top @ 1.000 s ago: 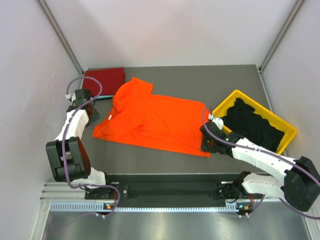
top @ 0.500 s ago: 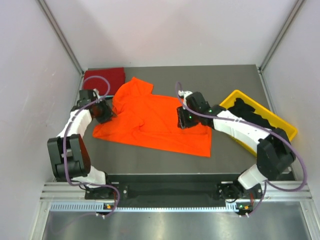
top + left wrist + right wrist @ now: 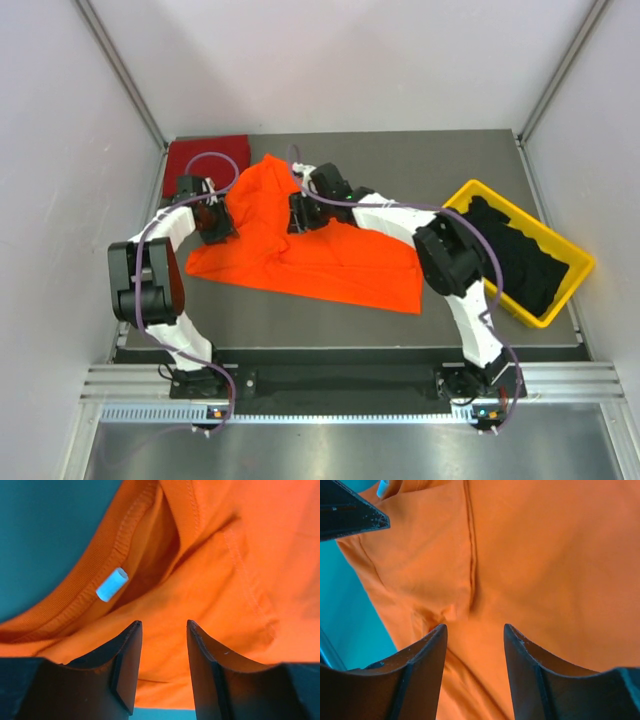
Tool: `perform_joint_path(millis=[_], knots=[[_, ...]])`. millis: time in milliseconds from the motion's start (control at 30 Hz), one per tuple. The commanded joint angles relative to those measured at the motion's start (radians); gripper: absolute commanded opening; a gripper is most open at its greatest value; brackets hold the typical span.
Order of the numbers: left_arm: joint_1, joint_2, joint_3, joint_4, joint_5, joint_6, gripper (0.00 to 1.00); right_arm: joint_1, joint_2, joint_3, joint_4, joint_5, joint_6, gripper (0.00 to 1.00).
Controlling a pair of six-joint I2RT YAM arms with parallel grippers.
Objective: Fold and stack the t-shirts
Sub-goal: Fold the tshirt
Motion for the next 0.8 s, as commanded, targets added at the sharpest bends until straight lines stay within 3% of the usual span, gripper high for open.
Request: perform_joint_path(millis=[0, 200, 333, 767], knots=[[-0.007, 0.018, 0.05, 0.066, -0.065, 0.044, 0.46, 0.042, 0.078, 0.187, 0.059, 0.001, -0.027, 0.5], [-0.005, 0.022, 0.059, 0.046, -0.197, -0.008, 0.43, 0.062, 0.273, 0.434, 0.017, 0.053, -0.016, 0.47], [0.011, -0.032, 0.07, 0.037, -0.286, -0.055, 0.43, 0.071, 0.35, 0.515, 0.04, 0.067, 0.008, 0.46], [0.084, 0.004, 0.093, 0.075, -0.195, -0.118, 0.41, 0.122, 0.494, 0.629, 0.105, 0.064, 0.011, 0.38]])
